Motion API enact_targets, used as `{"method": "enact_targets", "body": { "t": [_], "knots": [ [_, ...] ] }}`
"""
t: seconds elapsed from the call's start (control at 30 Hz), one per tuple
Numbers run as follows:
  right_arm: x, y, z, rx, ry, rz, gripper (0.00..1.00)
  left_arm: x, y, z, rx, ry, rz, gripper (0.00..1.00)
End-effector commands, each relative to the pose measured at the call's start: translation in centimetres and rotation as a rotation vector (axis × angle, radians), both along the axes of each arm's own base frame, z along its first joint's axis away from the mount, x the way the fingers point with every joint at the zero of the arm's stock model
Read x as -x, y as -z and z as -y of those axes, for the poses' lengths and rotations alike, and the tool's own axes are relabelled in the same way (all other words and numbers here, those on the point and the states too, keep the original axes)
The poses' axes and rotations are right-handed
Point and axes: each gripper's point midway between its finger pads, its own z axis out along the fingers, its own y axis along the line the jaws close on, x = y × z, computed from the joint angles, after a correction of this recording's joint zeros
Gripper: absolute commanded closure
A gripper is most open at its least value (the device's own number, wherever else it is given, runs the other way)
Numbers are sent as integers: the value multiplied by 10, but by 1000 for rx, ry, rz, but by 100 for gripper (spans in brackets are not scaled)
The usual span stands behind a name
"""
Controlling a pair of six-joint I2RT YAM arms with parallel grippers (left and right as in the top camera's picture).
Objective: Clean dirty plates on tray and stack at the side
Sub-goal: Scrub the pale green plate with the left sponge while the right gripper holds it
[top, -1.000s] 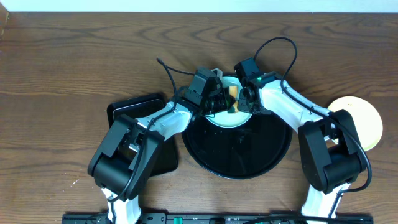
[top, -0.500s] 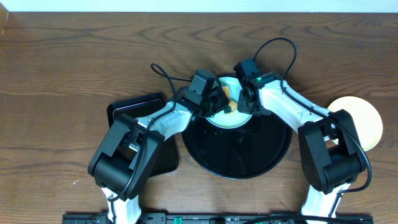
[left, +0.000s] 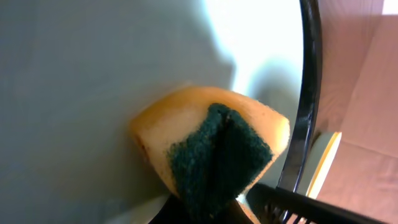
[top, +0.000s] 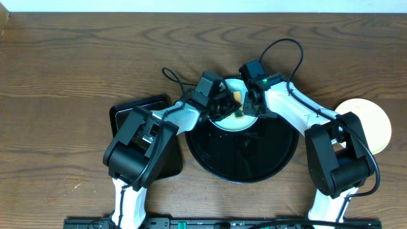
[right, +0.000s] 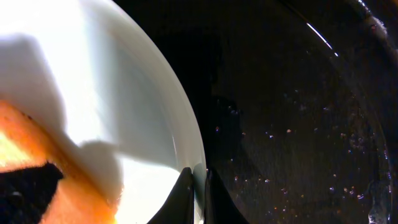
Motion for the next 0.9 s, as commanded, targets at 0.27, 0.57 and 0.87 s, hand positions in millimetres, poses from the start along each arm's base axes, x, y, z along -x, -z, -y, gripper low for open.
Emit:
{"method": "enact_targets", "body": {
  "t": [0.27, 0.57, 0.87],
  "knots": [
    [30, 24, 1, 17, -26, -120, 98, 52, 84, -86, -346, 76, -208, 93],
    [30, 24, 1, 17, -26, -120, 98, 23, 83, -131, -437, 18, -173, 93],
    [30, 24, 5, 41, -23, -118, 99, -12, 58, -118, -404, 32, -75, 93]
  ]
}}
